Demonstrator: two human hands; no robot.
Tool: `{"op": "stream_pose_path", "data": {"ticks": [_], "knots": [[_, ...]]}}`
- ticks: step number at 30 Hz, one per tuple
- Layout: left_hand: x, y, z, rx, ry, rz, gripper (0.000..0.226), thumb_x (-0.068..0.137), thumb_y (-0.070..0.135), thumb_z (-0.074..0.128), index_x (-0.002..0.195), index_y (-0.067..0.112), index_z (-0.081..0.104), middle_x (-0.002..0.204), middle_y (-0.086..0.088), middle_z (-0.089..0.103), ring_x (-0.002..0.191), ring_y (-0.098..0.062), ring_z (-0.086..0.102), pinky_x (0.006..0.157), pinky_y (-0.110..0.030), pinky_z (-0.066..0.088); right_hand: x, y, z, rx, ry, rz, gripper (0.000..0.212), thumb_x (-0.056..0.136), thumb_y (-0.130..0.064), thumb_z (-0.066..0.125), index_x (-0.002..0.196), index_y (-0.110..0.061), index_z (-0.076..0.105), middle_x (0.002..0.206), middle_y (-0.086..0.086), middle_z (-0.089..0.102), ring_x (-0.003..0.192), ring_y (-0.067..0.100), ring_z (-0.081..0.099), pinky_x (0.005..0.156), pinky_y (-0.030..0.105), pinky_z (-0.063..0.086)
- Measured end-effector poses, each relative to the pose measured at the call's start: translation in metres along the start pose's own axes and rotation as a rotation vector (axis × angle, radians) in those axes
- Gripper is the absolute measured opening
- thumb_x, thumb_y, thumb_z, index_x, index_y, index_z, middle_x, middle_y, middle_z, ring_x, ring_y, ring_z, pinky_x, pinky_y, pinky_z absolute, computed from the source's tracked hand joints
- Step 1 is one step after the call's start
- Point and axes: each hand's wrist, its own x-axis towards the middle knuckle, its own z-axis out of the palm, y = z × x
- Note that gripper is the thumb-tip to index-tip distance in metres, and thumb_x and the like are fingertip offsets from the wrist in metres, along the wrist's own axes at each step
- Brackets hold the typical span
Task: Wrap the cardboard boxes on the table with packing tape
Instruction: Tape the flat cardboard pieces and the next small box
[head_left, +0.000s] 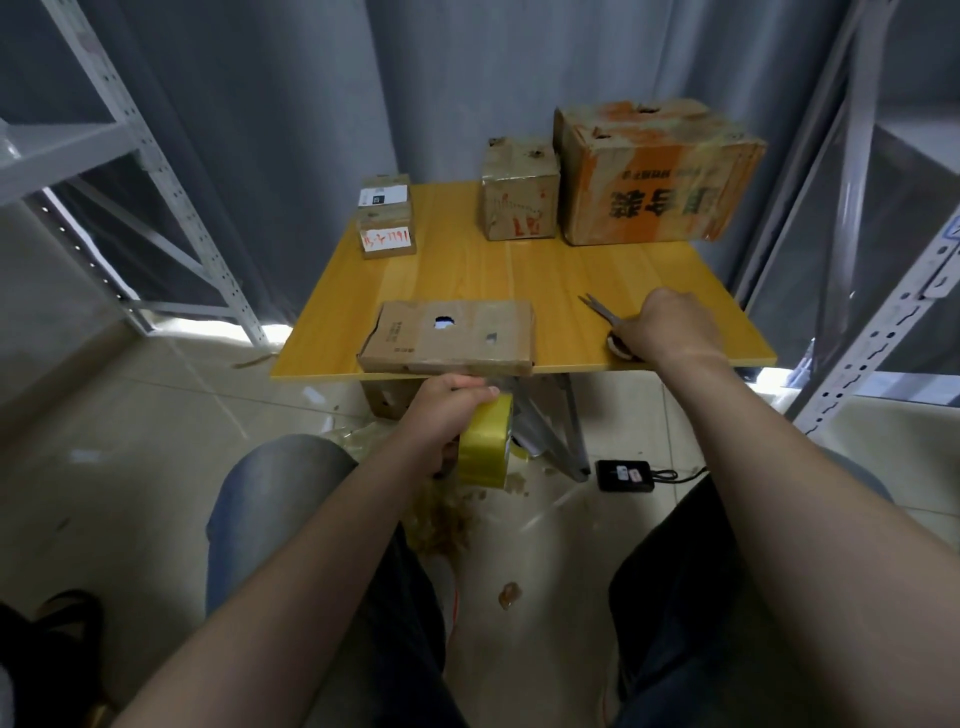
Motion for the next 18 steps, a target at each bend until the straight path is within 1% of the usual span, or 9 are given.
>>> {"op": "stream_pose_path", "data": {"ticks": [3,6,8,10,12,13,15,17,18], "knots": [[0.003,0.002,-0.001,0.025,0.002,-0.009,0.021,0.090,0.035,0.079,0.109,0.027,0.072,0.118,-0.004,0.066,0.107,-0.028,0.064,0.088,-0.043,0.057,0.001,0.000,-0.003,-0.022,-0.046,-0.012,0.021,0.090,-0.022,0.072,0.083,-0.010,0.056,0.088,0.012,0.061,0.088,0.036,0.065,0.071,0.041,0.055],[0.004,0.000,-0.002,0.044,-0.005,-0.002,0.022,0.091,0.035,0.079,0.110,0.027,0.072,0.120,-0.003,0.065,0.108,-0.029,0.063,0.095,-0.048,0.057,0.003,0.000,-0.002,-0.061,-0.098,-0.007,0.026,0.093,-0.027,0.073,0.093,-0.007,0.058,0.117,0.017,0.059,0.110,0.040,0.064,0.088,0.046,0.058],[0.005,-0.001,-0.003,0.049,-0.013,0.002,0.023,0.091,0.035,0.079,0.111,0.027,0.072,0.121,-0.004,0.064,0.110,-0.029,0.063,0.099,-0.051,0.056,0.003,0.001,-0.001,-0.115,-0.105,-0.002,0.033,0.094,-0.035,0.075,0.096,-0.008,0.056,0.128,0.019,0.055,0.117,0.039,0.058,0.083,0.040,0.051],[0.005,-0.001,-0.003,0.046,-0.017,0.001,0.021,0.091,0.034,0.078,0.110,0.027,0.072,0.120,-0.004,0.065,0.109,-0.029,0.063,0.097,-0.049,0.056,0.005,0.000,-0.003,-0.146,-0.099,-0.021,0.037,0.092,-0.039,0.077,0.088,-0.008,0.056,0.117,0.018,0.063,0.102,0.035,0.061,0.070,0.037,0.044],[0.005,0.000,-0.004,0.035,-0.026,-0.003,0.021,0.091,0.033,0.078,0.110,0.026,0.073,0.118,-0.004,0.066,0.107,-0.029,0.064,0.094,-0.048,0.058,0.004,-0.002,-0.008,-0.097,-0.103,-0.060,0.042,0.092,-0.043,0.076,0.079,-0.009,0.055,0.089,0.012,0.064,0.075,0.027,0.057,0.057,0.034,0.038],[0.005,0.000,-0.004,0.033,-0.031,0.000,0.021,0.091,0.033,0.079,0.111,0.025,0.074,0.117,-0.005,0.067,0.107,-0.029,0.065,0.094,-0.049,0.058,0.003,-0.006,-0.009,-0.014,-0.114,-0.078,0.044,0.093,-0.046,0.073,0.079,-0.008,0.057,0.080,0.010,0.059,0.067,0.025,0.053,0.055,0.034,0.038],[0.004,-0.001,-0.005,0.033,-0.040,0.010,0.021,0.091,0.032,0.079,0.111,0.025,0.076,0.116,-0.005,0.069,0.106,-0.029,0.066,0.095,-0.050,0.059,0.001,-0.020,-0.008,0.281,-0.166,-0.128,0.041,0.099,-0.044,0.066,0.087,-0.005,0.066,0.076,0.009,0.058,0.061,0.023,0.056,0.056,0.037,0.049],[0.004,-0.001,-0.006,0.034,-0.048,0.019,0.019,0.091,0.031,0.079,0.109,0.025,0.078,0.115,-0.003,0.071,0.106,-0.028,0.067,0.095,-0.048,0.059,-0.007,-0.047,0.000,0.655,-0.284,-0.204,0.030,0.105,-0.032,0.059,0.101,-0.004,0.071,0.084,0.011,0.068,0.051,0.017,0.064,0.055,0.037,0.061],[0.005,-0.001,-0.006,0.035,-0.048,0.023,0.018,0.091,0.031,0.079,0.108,0.025,0.078,0.114,-0.003,0.071,0.106,-0.027,0.067,0.094,-0.046,0.058,-0.012,-0.063,0.005,0.825,-0.364,-0.252,0.024,0.106,-0.025,0.058,0.104,-0.004,0.070,0.091,0.013,0.073,0.046,0.014,0.064,0.057,0.038,0.062]]}}
